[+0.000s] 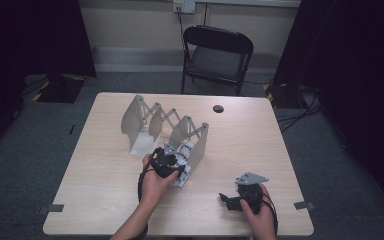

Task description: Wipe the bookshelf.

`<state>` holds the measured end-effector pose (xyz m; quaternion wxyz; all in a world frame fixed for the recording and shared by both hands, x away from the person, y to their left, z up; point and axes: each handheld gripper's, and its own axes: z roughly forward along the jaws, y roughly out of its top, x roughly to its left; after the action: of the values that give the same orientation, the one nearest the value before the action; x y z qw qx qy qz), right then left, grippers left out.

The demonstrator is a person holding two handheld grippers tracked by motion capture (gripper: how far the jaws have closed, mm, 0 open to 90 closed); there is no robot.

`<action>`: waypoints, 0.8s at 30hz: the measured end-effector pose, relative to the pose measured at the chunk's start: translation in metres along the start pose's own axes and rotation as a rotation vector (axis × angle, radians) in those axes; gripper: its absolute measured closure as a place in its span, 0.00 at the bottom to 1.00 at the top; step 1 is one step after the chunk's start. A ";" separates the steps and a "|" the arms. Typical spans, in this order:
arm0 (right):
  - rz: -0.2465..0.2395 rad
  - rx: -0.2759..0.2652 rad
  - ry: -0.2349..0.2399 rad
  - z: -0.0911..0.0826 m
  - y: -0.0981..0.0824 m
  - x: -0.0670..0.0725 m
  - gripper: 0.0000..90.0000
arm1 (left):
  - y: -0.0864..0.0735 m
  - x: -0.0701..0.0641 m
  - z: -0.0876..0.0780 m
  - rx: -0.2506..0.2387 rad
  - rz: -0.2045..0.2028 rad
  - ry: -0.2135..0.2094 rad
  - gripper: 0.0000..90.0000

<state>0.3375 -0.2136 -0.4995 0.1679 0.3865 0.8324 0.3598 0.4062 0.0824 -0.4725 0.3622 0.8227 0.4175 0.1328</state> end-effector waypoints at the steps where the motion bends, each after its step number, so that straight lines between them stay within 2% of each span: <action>1: 0.001 0.000 -0.001 0.000 0.000 0.000 0.13 | -0.001 0.000 0.002 -0.002 -0.006 0.007 0.64; 8: 0.000 0.000 0.000 0.000 0.000 0.000 0.13 | -0.004 0.000 0.009 0.004 0.002 0.008 0.59; 10: 0.001 0.000 -0.001 0.000 0.000 0.000 0.13 | -0.005 0.000 0.011 0.007 0.022 0.014 0.59; 12: 0.000 0.000 0.000 0.000 0.000 0.000 0.13 | -0.007 0.000 0.012 0.002 0.023 0.012 0.59; 14: 0.000 0.000 -0.001 0.000 0.000 0.000 0.13 | -0.007 0.000 0.011 0.009 0.050 0.010 0.63; 18: 0.000 0.000 -0.001 0.000 0.000 0.000 0.13 | -0.010 0.001 0.010 -0.007 0.060 -0.018 0.75; 19: 0.000 0.000 -0.001 0.000 0.000 0.000 0.13 | -0.011 0.000 0.010 -0.016 0.037 -0.022 0.77; 21: 0.000 -0.001 -0.001 0.000 0.000 0.000 0.13 | -0.012 -0.001 0.009 -0.013 0.044 -0.021 0.79; 24: 0.000 0.000 -0.001 0.000 0.000 0.000 0.13 | -0.010 -0.001 0.008 0.003 0.018 -0.026 0.82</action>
<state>0.3375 -0.2135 -0.4996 0.1681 0.3868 0.8322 0.3598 0.4037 0.0816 -0.4852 0.3650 0.8287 0.4056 0.1247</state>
